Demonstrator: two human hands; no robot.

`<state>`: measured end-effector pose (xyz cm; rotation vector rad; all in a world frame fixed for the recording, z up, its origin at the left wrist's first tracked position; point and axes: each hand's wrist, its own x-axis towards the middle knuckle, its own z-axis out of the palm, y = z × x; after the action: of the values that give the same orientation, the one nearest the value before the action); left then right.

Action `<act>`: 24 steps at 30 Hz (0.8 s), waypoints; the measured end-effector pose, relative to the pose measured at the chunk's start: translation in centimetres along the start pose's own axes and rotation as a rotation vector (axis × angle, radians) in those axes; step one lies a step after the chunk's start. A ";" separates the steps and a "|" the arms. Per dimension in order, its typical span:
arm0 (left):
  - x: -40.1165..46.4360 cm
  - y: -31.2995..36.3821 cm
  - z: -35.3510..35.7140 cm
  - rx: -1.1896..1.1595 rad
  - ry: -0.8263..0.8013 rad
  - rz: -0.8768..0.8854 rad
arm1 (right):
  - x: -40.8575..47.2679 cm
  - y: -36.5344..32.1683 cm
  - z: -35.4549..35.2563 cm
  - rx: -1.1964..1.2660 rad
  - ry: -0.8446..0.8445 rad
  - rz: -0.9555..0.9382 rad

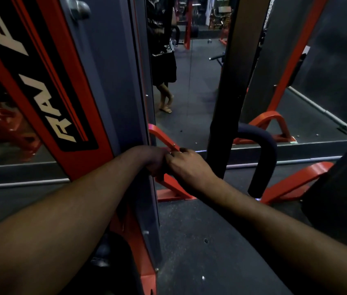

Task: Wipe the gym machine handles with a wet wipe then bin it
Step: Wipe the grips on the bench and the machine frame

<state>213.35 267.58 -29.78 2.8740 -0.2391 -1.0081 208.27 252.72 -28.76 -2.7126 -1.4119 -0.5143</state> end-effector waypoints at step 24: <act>-0.7 0.2 0.0 0.015 0.106 0.042 | 0.1 -4.7 9.7 2.522 1.148 1.393</act>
<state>212.78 267.53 -29.27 2.9122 -0.2986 -0.8471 207.17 257.33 -38.44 -0.2925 0.5209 0.1062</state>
